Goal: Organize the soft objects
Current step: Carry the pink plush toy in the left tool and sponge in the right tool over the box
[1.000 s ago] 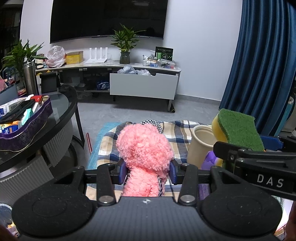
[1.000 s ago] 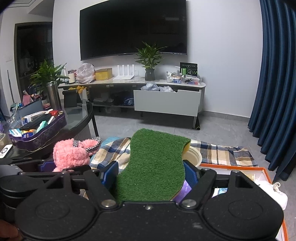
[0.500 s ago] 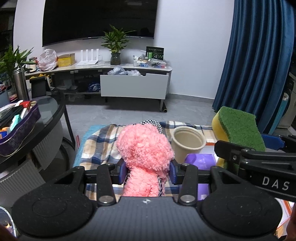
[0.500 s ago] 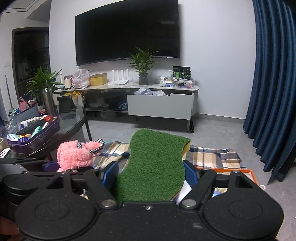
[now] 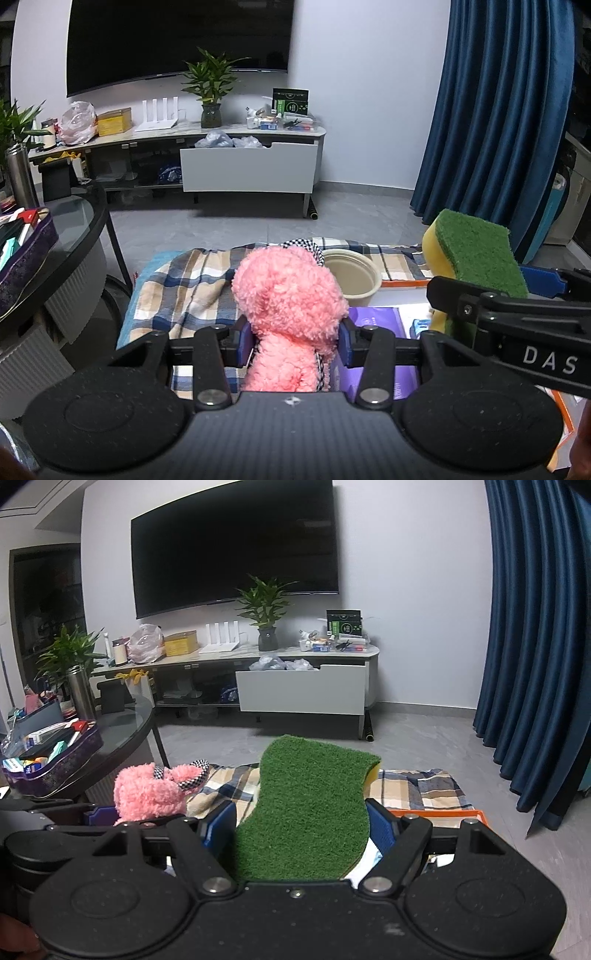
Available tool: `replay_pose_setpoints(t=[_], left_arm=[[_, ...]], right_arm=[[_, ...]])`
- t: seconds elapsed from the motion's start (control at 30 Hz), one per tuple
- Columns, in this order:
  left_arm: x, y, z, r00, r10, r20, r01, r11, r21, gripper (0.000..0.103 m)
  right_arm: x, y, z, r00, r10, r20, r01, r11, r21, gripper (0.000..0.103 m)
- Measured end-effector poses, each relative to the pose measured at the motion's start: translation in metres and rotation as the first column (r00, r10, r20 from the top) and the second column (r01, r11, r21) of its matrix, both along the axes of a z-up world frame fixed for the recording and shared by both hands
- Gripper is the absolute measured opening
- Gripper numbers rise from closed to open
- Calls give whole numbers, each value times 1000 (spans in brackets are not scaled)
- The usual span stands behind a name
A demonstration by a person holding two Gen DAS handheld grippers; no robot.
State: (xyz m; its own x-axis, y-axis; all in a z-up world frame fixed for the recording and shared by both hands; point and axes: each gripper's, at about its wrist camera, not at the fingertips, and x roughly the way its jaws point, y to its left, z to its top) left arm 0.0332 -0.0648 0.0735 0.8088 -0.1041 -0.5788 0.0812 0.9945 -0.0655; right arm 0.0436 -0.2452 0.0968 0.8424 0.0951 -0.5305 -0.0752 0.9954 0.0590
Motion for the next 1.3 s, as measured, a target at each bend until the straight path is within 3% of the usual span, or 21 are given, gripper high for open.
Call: replay_pose_setpoints(t=[1.3], left_arm=[[15, -58, -4, 991, -132, -23, 132, 991, -4, 45]], right_arm=[[-16, -74, -2, 991, -132, 0, 132, 991, 0, 89]])
